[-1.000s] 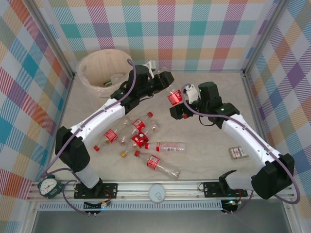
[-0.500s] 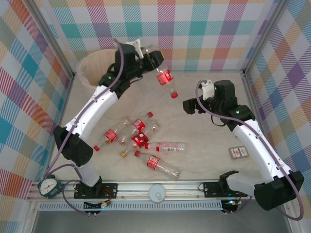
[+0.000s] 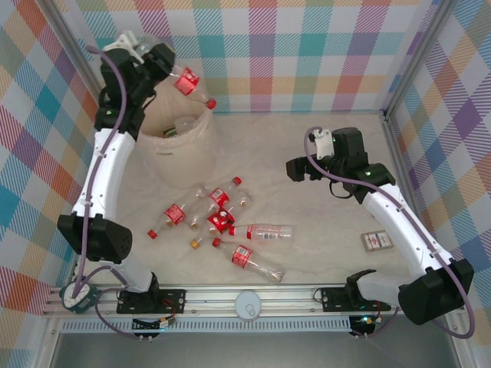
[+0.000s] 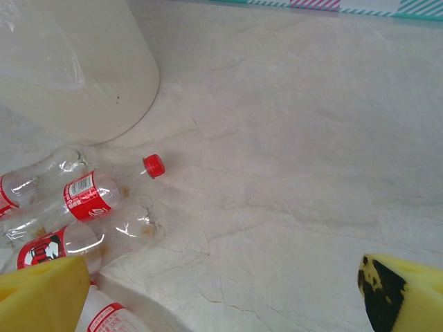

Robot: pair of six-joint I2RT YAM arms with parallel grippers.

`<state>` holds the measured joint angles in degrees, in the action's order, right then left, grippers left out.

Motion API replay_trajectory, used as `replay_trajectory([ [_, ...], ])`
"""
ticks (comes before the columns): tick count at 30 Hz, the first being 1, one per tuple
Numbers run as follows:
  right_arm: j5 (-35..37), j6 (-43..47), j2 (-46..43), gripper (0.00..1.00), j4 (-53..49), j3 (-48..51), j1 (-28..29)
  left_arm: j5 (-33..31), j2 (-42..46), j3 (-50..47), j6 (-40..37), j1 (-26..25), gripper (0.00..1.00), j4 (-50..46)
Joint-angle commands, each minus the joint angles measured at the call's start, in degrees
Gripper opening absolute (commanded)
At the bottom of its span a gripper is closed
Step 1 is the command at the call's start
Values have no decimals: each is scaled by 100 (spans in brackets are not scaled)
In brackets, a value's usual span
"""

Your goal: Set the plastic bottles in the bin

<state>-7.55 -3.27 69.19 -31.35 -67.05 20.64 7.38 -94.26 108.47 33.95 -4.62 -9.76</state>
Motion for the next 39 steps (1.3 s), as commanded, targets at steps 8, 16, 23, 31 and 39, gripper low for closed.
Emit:
replay_trajectory([
  [8,-78,37,42,99,-55,172,10,-353,572,-666,-170,719,35,103],
  [16,-181,28,136,99,15,160,10,-446,95,-549,-1112,596,35,-539],
  [23,-195,44,157,99,-34,141,12,-603,-390,-300,-2009,204,35,-1223],
  [31,-200,63,201,99,-20,105,11,-860,-669,-332,-2849,-274,35,-1765],
  [39,-225,63,253,99,-4,104,10,-889,-735,-888,-2968,-497,33,-1768],
])
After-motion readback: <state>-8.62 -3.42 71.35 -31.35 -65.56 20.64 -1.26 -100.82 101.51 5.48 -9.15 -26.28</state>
